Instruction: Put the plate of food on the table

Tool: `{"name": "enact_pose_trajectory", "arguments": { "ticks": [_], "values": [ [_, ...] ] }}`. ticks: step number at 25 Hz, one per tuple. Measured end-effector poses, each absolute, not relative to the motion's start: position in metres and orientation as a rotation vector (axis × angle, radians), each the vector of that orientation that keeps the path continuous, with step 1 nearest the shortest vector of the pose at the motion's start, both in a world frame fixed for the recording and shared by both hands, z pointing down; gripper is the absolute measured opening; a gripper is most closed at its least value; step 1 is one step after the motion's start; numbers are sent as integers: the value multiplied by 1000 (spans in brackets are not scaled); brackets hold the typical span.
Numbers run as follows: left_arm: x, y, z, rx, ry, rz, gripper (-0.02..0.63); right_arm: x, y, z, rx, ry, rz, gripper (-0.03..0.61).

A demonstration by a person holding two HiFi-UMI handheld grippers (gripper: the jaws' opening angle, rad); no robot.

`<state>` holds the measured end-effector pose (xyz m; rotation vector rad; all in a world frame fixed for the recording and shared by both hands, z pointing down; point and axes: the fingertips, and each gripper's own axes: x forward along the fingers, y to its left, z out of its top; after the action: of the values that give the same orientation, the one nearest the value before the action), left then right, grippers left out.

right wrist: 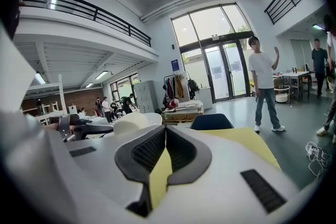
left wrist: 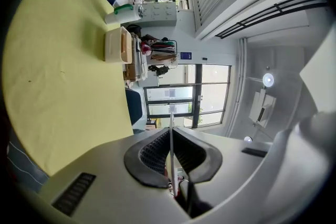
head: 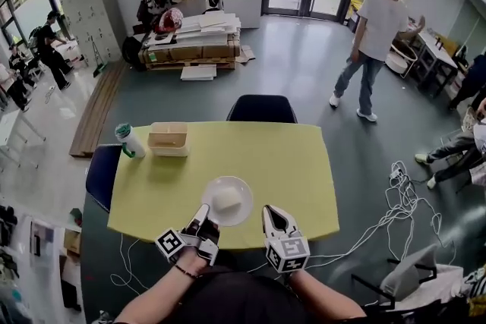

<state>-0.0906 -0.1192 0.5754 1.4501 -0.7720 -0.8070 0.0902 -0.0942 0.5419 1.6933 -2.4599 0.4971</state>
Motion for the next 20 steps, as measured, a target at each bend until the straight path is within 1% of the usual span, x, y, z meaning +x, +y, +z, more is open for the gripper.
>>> {"name": "enact_pose_trajectory", "arguments": {
  "ticks": [20],
  "values": [
    [-112,-279,582,1466,-657,-715,20,54,-210,531,1827,-2336,489,12]
  ]
}}
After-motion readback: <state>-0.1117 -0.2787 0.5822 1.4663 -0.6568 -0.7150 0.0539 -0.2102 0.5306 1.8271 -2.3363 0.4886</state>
